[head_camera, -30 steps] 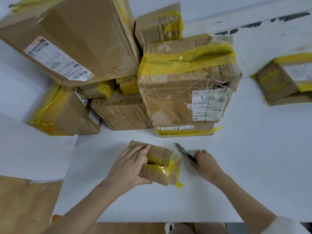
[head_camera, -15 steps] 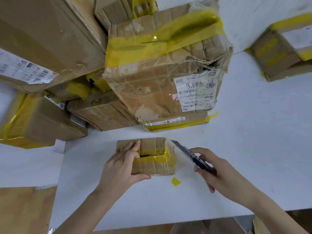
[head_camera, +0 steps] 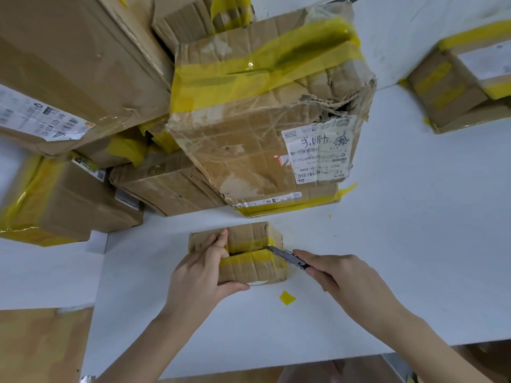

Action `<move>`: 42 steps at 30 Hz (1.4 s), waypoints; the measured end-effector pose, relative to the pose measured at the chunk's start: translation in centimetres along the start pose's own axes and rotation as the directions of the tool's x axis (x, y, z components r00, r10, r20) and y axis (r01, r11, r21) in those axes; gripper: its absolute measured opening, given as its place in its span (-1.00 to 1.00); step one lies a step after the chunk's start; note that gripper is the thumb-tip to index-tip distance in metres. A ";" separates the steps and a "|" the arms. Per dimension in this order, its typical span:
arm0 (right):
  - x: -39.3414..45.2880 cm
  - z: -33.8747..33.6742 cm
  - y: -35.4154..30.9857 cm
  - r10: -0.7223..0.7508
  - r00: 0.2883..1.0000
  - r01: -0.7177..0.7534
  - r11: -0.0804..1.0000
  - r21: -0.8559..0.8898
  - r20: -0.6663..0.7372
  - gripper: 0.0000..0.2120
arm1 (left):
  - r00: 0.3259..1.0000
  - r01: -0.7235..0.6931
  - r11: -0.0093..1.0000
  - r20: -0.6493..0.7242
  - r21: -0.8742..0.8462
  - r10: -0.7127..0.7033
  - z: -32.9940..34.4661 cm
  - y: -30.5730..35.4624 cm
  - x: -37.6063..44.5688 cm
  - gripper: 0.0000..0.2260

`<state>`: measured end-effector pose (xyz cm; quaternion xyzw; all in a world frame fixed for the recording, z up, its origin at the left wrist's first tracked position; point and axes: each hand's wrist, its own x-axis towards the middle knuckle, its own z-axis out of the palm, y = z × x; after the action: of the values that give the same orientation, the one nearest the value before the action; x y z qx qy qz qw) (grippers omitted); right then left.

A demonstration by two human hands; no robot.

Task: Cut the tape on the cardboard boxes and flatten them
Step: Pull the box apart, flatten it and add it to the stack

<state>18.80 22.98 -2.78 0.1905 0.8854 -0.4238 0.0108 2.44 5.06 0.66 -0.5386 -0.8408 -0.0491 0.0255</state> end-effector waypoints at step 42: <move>-1.9 -1.2 -2.1 -0.393 0.917 0.337 0.660 -0.672 0.074 -0.24 | 0.861 0.071 0.982 0.508 -0.173 0.027 -2.9 -3.3 3.5 -0.49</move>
<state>20.05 22.07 -0.12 0.0085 0.9973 -0.0613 -0.0407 -2.10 6.53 3.65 -0.5227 -0.8155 0.0163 -0.2478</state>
